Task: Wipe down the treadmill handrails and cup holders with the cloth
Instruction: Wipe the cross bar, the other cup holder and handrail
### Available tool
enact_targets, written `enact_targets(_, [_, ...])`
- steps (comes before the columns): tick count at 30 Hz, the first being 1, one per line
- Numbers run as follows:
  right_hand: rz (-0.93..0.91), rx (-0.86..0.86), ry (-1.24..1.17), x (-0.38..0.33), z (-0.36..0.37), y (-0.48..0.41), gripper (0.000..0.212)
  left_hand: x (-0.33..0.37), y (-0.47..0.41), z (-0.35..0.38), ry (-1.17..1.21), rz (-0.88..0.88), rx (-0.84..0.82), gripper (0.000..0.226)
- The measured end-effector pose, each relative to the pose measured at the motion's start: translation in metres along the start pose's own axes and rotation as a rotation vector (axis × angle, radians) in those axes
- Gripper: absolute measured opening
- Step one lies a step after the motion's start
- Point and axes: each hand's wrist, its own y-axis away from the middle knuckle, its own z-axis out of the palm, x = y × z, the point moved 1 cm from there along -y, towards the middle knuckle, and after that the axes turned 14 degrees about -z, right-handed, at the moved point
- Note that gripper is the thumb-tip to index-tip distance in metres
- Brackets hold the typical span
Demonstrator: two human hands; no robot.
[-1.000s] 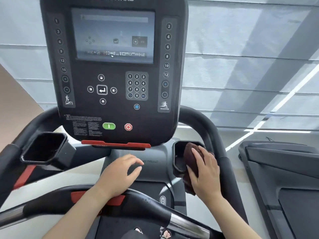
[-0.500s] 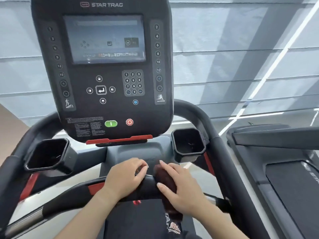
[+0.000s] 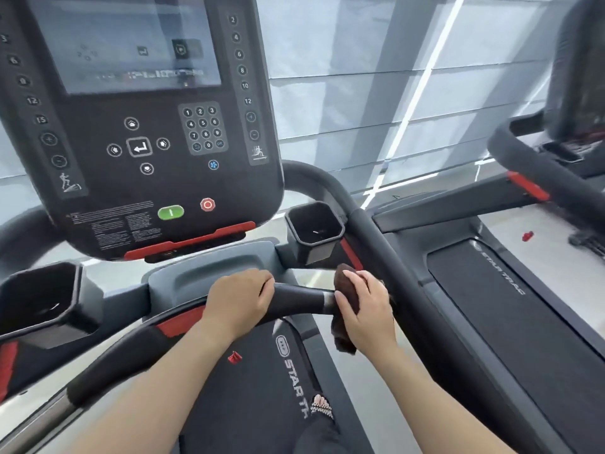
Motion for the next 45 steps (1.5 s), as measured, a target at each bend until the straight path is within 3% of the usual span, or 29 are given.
enact_targets(7, [-0.124,-0.039,-0.066,-0.012,0.010,0.007,0.046,0.013,0.005,0.009,-0.099,0.000,0.129,0.035])
enact_targets(17, [0.025,-0.008,-0.133,0.041,-0.005,0.002,0.039,0.017,0.006,0.010,-0.091,-0.009,0.200,0.035])
enact_targets(23, [-0.245,-0.089,-0.181,-0.016,0.014,-0.009,0.042,0.019,0.006,0.010,-0.128,-0.034,0.187,0.033])
enact_targets(29, [-0.312,-0.153,-0.155,0.006,0.008,-0.013,0.047,0.020,0.007,0.010,-0.119,-0.063,0.176,0.033])
enact_targets(37, [-0.182,-0.064,-0.224,0.049,-0.002,-0.016,0.038,0.027,0.009,0.003,-0.117,-0.119,0.123,0.039])
enact_targets(42, [-0.344,-0.129,-0.230,0.004,0.012,-0.024,0.042,0.012,0.027,-0.017,-0.057,-0.235,0.237,0.032])
enact_targets(45, [-0.449,-0.143,-0.255,-0.036,0.022,-0.033,0.042,-0.022,0.048,-0.030,-0.087,-0.415,0.305,0.032])
